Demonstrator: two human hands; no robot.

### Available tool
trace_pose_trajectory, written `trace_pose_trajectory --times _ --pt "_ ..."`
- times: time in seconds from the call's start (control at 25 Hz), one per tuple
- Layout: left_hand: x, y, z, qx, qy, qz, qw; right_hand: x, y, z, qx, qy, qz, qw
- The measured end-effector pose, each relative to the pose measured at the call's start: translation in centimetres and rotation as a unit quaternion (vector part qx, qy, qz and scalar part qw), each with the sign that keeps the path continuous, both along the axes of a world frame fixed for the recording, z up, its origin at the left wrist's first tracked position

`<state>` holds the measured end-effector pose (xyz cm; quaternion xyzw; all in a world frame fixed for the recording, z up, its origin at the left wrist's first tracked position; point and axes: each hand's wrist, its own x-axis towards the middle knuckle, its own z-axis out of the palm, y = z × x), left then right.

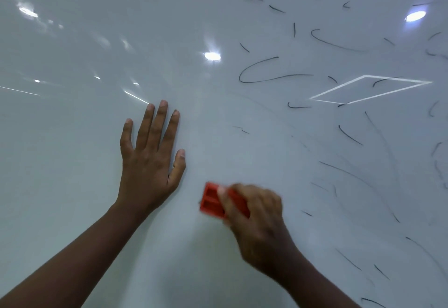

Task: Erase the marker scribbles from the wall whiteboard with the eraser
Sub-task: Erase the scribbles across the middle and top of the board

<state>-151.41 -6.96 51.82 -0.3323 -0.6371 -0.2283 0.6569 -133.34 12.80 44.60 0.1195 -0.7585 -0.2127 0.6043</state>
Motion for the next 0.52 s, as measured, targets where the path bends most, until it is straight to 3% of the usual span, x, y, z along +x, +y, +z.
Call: trace_pose_trajectory --times 0.08,0.24,0.52 --pt "0.0 0.0 0.0 -0.002 -0.005 -0.003 1.0 -0.3 0.2 -1.2 0.046 -0.039 -0.019 0.998" --pt "0.2 -0.1 0.1 -0.003 -0.006 -0.007 1.0 0.1 1.1 1.9 0.099 -0.051 -0.017 0.994" --pt "0.1 0.0 -0.1 0.007 0.005 -0.01 1.0 0.7 2.0 13.0 0.029 0.08 0.019 0.996"
